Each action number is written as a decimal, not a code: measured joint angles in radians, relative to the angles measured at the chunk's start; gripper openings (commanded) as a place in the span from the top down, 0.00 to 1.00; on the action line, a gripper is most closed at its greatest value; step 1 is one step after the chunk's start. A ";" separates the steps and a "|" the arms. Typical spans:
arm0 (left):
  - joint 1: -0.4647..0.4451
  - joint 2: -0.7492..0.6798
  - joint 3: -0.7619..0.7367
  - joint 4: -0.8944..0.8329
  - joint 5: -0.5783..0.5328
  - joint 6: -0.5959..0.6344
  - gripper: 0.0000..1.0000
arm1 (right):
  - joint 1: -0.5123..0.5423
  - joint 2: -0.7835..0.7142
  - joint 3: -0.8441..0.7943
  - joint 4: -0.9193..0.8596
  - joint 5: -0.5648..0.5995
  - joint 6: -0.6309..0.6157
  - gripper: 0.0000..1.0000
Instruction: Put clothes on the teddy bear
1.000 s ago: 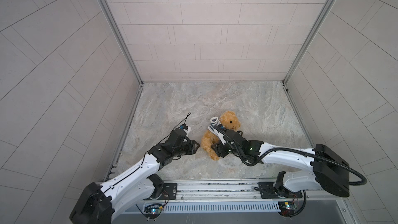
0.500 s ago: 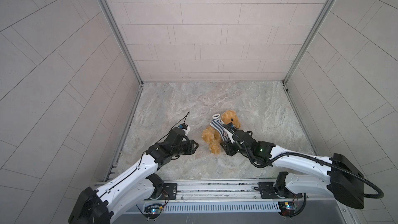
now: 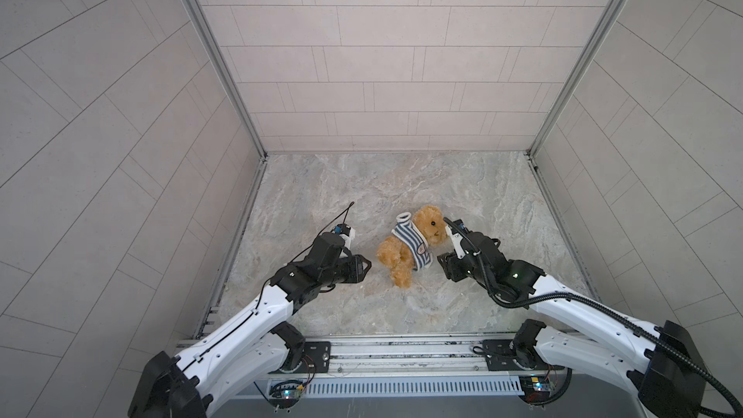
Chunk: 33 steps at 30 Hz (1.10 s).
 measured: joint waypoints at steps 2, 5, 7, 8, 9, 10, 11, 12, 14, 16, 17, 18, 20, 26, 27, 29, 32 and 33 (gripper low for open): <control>0.003 0.032 0.045 -0.018 -0.006 0.017 0.60 | 0.000 0.001 0.005 0.003 -0.016 -0.002 0.36; 0.017 0.086 0.133 -0.029 -0.018 0.047 0.60 | 0.003 0.006 0.005 0.005 -0.038 0.003 0.34; 0.022 0.130 0.193 -0.029 -0.021 0.068 0.61 | 0.009 0.010 0.004 0.012 -0.043 0.011 0.32; 0.023 0.162 0.226 -0.026 -0.021 0.080 0.61 | 0.011 0.012 0.003 0.018 -0.046 0.016 0.31; 0.024 0.195 0.253 -0.021 -0.019 0.092 0.61 | 0.014 0.014 0.000 0.029 -0.050 0.019 0.30; 0.025 0.227 0.274 -0.014 -0.016 0.100 0.62 | 0.015 0.016 -0.003 0.039 -0.053 0.021 0.30; 0.025 0.261 0.291 -0.006 -0.013 0.110 0.62 | 0.016 0.018 -0.009 0.053 -0.056 0.024 0.30; 0.025 0.295 0.301 0.004 -0.009 0.119 0.62 | 0.017 0.021 -0.016 0.063 -0.058 0.026 0.29; 0.025 0.351 0.308 0.015 0.000 0.129 0.62 | 0.017 0.024 -0.034 0.080 -0.059 0.033 0.29; 0.022 0.398 0.308 0.017 0.008 0.138 0.63 | 0.017 0.029 -0.054 0.095 -0.060 0.038 0.28; 0.017 0.418 0.308 0.019 0.008 0.141 0.64 | 0.017 0.034 -0.063 0.103 -0.060 0.039 0.28; 0.010 0.432 0.308 0.021 0.009 0.143 0.64 | 0.015 0.040 -0.069 0.108 -0.061 0.040 0.28; -0.019 0.454 0.308 0.023 0.007 0.146 0.65 | 0.009 0.059 -0.080 0.121 -0.064 0.040 0.29; -0.107 0.471 0.303 0.045 0.000 0.143 0.66 | -0.034 0.135 -0.087 0.174 -0.083 0.037 0.29; -0.117 0.471 0.298 0.055 0.000 0.139 0.66 | -0.046 0.154 -0.087 0.185 -0.089 0.035 0.29; -0.140 0.471 0.281 0.076 -0.002 0.129 0.66 | -0.070 0.200 -0.080 0.201 -0.104 0.025 0.29; -0.180 0.474 0.254 0.108 -0.010 0.104 0.66 | -0.097 0.269 -0.042 0.207 -0.127 0.011 0.30; -0.195 0.475 0.246 0.120 -0.013 0.093 0.66 | -0.100 0.285 -0.024 0.203 -0.135 0.008 0.30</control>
